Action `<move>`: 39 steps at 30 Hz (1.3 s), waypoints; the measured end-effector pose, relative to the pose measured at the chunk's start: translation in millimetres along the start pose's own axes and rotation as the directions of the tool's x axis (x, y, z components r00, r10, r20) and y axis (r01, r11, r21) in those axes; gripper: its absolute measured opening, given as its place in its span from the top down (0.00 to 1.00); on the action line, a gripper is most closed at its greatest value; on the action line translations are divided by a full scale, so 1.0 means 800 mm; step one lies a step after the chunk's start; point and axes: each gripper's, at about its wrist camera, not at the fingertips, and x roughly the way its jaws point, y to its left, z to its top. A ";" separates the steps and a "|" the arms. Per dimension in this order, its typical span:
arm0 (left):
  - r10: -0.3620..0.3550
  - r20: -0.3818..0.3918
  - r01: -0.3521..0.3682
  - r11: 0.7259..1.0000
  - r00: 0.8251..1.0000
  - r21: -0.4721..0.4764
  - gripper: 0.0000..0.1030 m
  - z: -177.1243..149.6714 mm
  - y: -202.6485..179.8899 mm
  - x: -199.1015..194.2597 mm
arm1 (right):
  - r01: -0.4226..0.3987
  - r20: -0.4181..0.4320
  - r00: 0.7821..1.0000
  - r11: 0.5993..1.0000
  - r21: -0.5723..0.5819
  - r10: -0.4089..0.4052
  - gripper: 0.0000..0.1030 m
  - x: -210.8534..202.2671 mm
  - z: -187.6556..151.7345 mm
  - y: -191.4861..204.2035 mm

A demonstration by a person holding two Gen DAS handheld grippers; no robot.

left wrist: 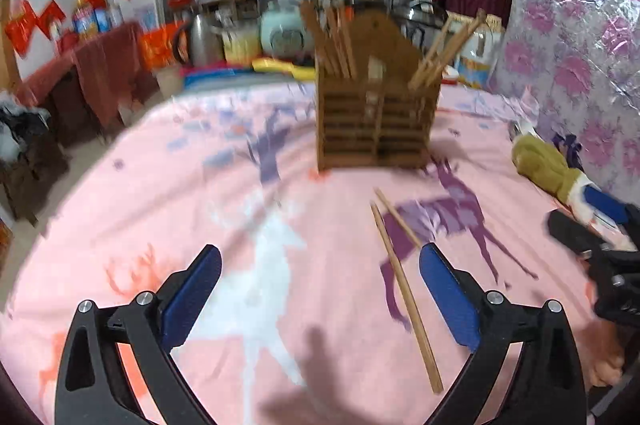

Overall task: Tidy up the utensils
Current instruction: 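Open both tools and withdraw them toward the last chopsticks, then grasp a bamboo chopstick with the right tool while the left tool grasps another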

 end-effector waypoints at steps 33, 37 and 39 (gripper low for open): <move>0.256 -0.161 -0.201 0.934 0.953 0.295 0.04 -0.043 -0.025 0.072 | 0.040 -0.158 0.987 0.992 0.123 -0.020 0.06 0.032 -0.009 -0.035; 0.190 -0.244 -0.165 0.979 0.951 0.122 0.04 -0.030 0.026 0.083 | 0.025 -0.157 0.987 0.995 0.098 -0.010 0.06 0.030 -0.010 -0.026; 0.186 -0.248 -0.157 0.979 0.951 0.131 0.05 -0.032 0.023 0.084 | 0.016 -0.164 0.986 0.997 0.075 -0.004 0.06 0.031 -0.014 -0.020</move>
